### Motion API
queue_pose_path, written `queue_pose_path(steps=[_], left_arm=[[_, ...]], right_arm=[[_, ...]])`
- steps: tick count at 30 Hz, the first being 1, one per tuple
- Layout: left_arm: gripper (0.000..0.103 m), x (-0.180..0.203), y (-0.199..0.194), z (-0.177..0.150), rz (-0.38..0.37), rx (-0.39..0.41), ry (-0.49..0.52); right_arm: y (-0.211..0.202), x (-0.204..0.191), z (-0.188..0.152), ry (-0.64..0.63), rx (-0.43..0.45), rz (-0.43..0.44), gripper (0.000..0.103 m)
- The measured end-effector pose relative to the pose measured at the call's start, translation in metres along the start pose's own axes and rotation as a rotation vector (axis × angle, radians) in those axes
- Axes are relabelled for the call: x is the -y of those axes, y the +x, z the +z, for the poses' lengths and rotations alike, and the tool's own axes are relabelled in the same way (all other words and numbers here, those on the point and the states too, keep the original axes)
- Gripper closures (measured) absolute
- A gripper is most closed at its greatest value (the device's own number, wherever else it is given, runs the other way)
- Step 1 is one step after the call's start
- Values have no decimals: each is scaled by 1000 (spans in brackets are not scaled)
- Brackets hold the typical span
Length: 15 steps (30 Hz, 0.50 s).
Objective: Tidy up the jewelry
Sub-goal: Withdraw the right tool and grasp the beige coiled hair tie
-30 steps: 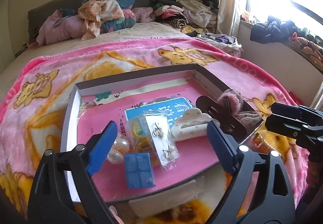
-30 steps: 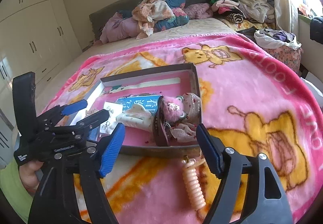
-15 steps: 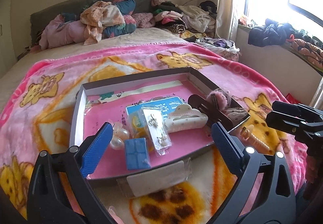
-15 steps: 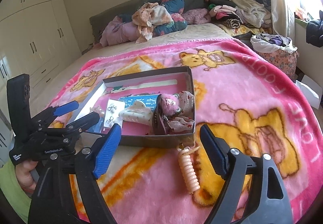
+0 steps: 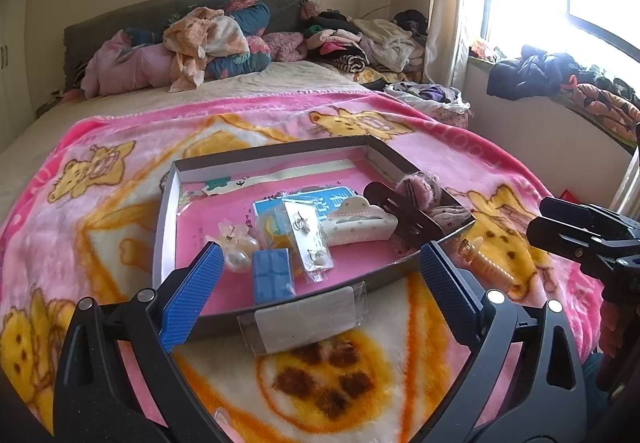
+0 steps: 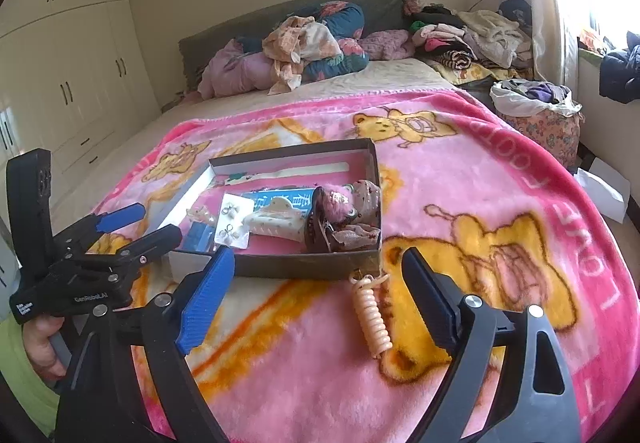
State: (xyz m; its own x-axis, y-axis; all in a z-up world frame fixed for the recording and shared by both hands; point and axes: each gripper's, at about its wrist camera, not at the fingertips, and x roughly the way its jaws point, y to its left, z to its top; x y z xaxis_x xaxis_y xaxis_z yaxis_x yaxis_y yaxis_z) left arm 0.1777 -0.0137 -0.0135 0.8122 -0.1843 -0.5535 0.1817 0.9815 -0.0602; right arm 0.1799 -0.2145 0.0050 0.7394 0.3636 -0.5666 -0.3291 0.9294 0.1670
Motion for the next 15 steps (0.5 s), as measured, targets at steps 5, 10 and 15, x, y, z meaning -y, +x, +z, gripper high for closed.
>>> queue_pose_path(steps=[5, 10, 15], left_arm=[[13, 1, -3, -5, 1, -4, 1], [13, 3, -5, -12, 5, -14, 6], [13, 7, -5, -20, 6, -25, 14]], right_arm=[[-6, 0, -7, 0, 4, -4, 19], [-10, 4, -16, -5, 0, -15, 19], [-10, 11, -25, 8, -10, -26, 19]])
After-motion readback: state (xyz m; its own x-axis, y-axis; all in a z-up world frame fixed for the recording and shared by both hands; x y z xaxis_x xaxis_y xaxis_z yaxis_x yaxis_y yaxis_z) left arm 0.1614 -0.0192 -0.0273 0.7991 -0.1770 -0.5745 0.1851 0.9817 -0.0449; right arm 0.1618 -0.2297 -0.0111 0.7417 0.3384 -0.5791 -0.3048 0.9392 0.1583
